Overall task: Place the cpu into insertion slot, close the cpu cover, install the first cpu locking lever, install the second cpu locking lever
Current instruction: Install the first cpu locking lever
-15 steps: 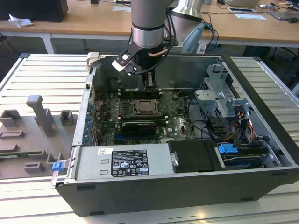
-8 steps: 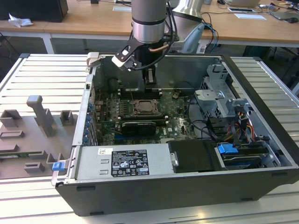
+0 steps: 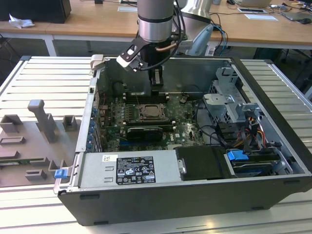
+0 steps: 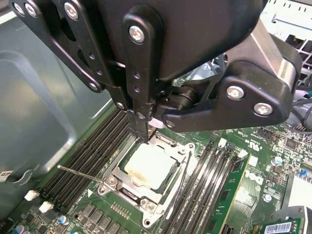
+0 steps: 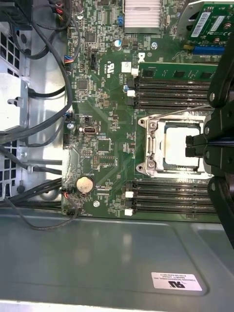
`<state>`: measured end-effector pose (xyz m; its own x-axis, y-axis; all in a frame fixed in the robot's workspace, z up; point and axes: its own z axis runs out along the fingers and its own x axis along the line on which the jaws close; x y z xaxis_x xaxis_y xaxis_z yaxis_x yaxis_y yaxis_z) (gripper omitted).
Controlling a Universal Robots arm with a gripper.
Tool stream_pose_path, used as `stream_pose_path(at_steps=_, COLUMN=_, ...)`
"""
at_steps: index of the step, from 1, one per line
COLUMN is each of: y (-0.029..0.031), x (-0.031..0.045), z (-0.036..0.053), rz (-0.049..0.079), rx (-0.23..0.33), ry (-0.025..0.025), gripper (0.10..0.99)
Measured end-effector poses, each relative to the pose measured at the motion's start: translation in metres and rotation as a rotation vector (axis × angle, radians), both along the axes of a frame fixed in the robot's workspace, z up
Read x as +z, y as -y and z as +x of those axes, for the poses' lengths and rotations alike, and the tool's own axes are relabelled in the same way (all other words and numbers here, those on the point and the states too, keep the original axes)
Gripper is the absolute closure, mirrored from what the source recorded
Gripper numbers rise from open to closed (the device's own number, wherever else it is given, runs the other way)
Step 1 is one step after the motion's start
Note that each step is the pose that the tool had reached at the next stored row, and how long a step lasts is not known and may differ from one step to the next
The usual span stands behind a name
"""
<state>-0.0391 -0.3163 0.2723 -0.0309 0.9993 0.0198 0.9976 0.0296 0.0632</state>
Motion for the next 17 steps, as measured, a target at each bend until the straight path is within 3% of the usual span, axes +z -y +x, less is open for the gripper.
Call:
stream_pose_path(at_steps=8, y=0.0, x=0.0139, z=0.0, rz=0.0, rx=0.0, ry=0.0, gripper=0.98)
stream_pose_path(at_steps=17, y=0.0, x=0.0135, z=-0.0001, rz=0.0, rx=0.208, ry=-0.0001, gripper=0.98)
